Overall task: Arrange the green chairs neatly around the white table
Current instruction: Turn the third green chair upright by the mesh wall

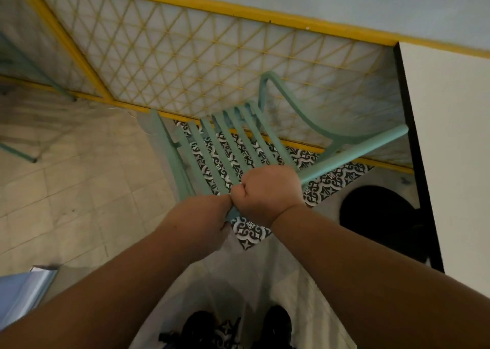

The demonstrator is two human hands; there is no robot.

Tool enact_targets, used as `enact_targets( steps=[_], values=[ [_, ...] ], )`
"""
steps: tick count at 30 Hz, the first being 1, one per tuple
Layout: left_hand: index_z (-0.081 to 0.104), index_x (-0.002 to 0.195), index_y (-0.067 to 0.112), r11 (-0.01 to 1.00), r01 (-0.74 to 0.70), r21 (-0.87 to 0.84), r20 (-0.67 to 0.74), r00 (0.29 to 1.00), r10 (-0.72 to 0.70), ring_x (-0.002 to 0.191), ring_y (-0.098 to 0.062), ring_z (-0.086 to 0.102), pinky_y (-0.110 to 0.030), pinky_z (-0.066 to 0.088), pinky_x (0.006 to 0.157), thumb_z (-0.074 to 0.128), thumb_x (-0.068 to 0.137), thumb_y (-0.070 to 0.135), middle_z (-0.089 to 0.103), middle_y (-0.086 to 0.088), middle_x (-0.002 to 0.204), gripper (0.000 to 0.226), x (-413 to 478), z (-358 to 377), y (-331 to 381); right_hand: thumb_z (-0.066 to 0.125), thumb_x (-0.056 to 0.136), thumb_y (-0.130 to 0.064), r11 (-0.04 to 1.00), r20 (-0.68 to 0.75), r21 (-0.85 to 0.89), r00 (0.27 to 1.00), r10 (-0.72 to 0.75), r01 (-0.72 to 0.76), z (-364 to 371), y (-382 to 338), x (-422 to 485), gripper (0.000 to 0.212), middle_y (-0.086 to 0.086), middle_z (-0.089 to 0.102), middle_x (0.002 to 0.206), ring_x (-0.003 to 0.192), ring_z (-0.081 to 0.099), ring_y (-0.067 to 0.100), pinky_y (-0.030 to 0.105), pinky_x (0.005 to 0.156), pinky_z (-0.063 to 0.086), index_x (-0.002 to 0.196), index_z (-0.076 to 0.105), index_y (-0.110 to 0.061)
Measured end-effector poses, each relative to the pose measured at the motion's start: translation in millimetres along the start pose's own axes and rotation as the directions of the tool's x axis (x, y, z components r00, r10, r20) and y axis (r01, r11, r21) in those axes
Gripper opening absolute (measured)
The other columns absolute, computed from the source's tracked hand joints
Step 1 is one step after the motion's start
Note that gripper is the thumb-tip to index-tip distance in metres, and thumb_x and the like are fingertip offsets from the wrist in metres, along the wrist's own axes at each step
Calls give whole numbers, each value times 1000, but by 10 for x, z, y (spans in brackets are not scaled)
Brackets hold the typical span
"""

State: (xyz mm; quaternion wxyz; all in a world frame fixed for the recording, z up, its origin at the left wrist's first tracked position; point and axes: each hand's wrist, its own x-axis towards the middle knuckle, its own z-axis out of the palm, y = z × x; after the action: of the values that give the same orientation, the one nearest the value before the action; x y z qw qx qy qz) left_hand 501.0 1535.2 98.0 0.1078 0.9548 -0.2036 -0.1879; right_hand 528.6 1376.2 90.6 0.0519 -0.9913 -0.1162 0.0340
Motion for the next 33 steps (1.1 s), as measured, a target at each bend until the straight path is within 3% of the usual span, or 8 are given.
enact_targets(
  steps=[7, 13, 20, 22, 24, 28, 31, 33],
  values=[
    [60, 96, 30, 997, -35, 72, -19, 999, 37, 77, -24, 63, -29, 37, 61, 57, 91, 28, 67, 1, 84, 6, -66, -219, -559, 34, 93, -47, 999, -38, 16, 998, 41, -41, 78, -492, 218, 45, -1, 51, 58, 51, 46, 18, 30, 56, 34, 61, 47, -18],
    [57, 92, 29, 995, -70, 71, -43, 996, 73, 68, -18, 52, -29, 37, 61, 55, 91, 28, 55, 6, 74, 2, -46, -196, -676, 34, 92, -45, 998, -72, 55, 997, 17, -13, 100, -515, 243, 43, -2, 49, 57, 50, 45, 16, 30, 52, 32, 61, 46, -18],
    [46, 82, 31, 993, -63, 96, -48, 997, 68, 64, -14, 55, -27, 39, 57, 55, 92, 32, 53, 7, 70, 14, -8, -170, -706, 41, 94, -59, 954, -57, 244, 985, -163, 172, -19, -214, 145, 54, -4, 50, 56, 54, 49, 13, 35, 57, 50, 62, 53, -18],
    [43, 81, 32, 992, -52, 112, -37, 998, 56, 62, -13, 54, -25, 36, 53, 54, 93, 33, 52, 8, 69, 16, -16, -178, -731, 37, 89, -75, 968, -74, 197, 987, -145, 157, -144, -2, 104, 62, -7, 62, 68, 67, 58, 11, 36, 70, 54, 76, 65, -22],
    [45, 83, 31, 990, -42, 132, -25, 999, 46, 62, -11, 54, -23, 38, 53, 54, 93, 35, 52, 10, 69, 14, -22, -170, -728, 32, 80, -90, 991, -89, 102, 993, -82, 91, -276, 306, 95, 81, -8, 72, 98, 94, 64, 15, 41, 89, 53, 111, 72, -26],
    [48, 86, 32, 989, -14, 145, 16, 1000, 12, 65, -7, 54, -22, 38, 55, 52, 95, 37, 54, 10, 72, 11, -16, -207, -678, 22, 58, -107, 990, 7, -30, 990, 138, -137, -381, 818, 107, 113, -4, 63, 132, 126, 54, 24, 49, 104, 44, 139, 55, -35],
    [49, 88, 31, 987, -7, 161, 35, 999, 2, 69, -7, 57, -23, 44, 60, 49, 96, 37, 56, 10, 76, 10, -20, -244, -632, 6, 52, -109, 985, 45, -140, 993, 111, -104, -250, 924, 74, 107, -8, 68, 86, 89, 65, 19, 38, 77, 51, 86, 70, -31],
    [49, 88, 31, 986, 3, 164, 33, 999, -8, 70, -8, 57, -24, 46, 61, 50, 95, 38, 56, 10, 76, 10, -27, -249, -621, -1, 49, -108, 982, 20, -158, 994, 109, -104, -185, 922, 76, 102, -8, 56, 59, 61, 56, 13, 32, 61, 50, 59, 57, -25]
  ],
)
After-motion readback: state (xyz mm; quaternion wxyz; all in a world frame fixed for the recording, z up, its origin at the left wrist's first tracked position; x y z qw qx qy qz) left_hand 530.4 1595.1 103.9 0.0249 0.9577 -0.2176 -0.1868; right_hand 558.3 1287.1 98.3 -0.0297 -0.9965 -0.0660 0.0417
